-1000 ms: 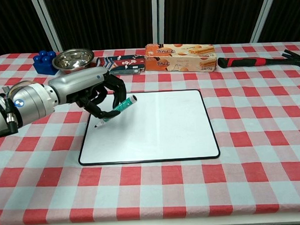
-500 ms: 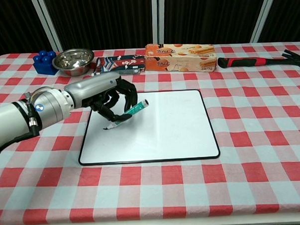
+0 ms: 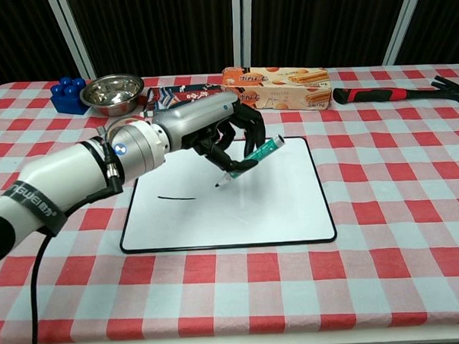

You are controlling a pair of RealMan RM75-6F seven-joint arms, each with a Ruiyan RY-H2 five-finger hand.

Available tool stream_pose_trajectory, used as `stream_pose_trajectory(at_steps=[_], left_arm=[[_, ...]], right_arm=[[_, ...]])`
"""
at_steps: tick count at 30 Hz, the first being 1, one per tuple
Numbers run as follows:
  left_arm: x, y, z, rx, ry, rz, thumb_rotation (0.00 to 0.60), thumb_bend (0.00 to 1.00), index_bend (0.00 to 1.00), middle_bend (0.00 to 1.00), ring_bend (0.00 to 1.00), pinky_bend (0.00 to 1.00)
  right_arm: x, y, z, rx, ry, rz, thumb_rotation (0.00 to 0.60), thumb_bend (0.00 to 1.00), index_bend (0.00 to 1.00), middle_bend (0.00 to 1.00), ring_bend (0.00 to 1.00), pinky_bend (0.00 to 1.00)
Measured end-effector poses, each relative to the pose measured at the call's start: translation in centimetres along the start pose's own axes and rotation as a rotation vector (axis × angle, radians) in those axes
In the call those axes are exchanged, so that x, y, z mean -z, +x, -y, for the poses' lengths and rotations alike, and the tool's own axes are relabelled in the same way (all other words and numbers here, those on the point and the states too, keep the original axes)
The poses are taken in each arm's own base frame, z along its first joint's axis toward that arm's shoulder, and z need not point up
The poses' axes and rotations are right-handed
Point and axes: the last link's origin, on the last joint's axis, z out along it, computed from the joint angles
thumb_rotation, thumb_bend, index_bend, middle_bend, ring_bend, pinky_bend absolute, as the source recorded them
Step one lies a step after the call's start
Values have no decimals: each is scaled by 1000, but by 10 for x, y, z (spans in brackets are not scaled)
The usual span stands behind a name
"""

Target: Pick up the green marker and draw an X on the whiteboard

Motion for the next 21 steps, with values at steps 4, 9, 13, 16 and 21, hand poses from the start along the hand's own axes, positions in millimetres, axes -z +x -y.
stream_pose_trajectory(at_steps=[4, 9, 13, 16, 21], left_arm=[[12, 8, 12, -22, 28, -2, 600, 380, 576, 608, 773, 985], [22, 7, 26, -14, 84, -3, 600, 380, 576, 607, 772, 983], [24, 5, 34, -17, 113, 2, 600, 380, 576, 607, 768, 981], [25, 2, 38, -15, 131, 10, 600, 380, 577, 607, 768, 981], [30, -1, 39, -1, 133, 33, 600, 380, 576, 607, 770, 981]], right_arm=[[-2, -2, 1, -3, 9, 6, 600, 124, 0, 0, 0, 0], [-2, -4, 2, -7, 14, 9, 600, 124, 0, 0, 0, 0], [-2, -4, 3, -5, 13, 9, 600, 124, 0, 0, 0, 0], [-2, -3, 4, -3, 14, 8, 600, 124, 0, 0, 0, 0], [-4, -5, 6, -5, 21, 15, 600, 124, 0, 0, 0, 0]])
